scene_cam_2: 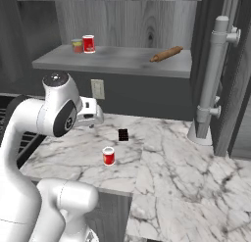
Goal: Pick the cans from the counter and place them in their designated side in the cabinet.
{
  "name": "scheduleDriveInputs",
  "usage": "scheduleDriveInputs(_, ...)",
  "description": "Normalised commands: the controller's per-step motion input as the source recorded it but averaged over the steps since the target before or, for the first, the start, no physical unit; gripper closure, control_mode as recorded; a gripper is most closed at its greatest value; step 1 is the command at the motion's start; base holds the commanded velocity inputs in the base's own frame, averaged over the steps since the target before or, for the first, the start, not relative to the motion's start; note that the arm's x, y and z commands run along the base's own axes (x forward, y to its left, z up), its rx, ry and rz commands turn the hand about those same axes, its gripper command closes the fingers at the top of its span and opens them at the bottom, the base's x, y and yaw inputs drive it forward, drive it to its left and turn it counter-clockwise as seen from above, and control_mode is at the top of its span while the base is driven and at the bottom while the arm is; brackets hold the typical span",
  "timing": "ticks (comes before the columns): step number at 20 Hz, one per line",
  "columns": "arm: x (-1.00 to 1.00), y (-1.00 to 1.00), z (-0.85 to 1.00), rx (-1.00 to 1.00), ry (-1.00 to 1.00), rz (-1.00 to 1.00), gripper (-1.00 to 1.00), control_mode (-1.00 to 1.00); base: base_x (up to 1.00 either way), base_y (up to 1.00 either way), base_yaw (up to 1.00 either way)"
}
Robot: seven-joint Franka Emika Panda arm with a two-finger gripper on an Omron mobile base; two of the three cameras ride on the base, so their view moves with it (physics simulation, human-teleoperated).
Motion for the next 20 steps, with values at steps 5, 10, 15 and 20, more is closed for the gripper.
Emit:
scheduleDriveInputs(5, 0.0, -0.14, -0.23, 0.0, 0.0, -0.04, -1.0, -1.0, 0.0, 0.0, 0.0)
scheduleDriveInputs(10, 0.0, -0.11, -0.2, 0.0, 0.0, -0.05, -1.0, -1.0, 0.0, 0.0, 0.0)
scheduleDriveInputs(15, 0.07, -0.04, -0.19, 0.0, 0.0, -0.04, -1.0, -1.0, 0.0, 0.0, 0.0)
scheduleDriveInputs(20, 0.24, 0.0, -0.15, 0.01, 0.01, -0.02, -1.0, -1.0, 0.0, 0.0, 0.0)
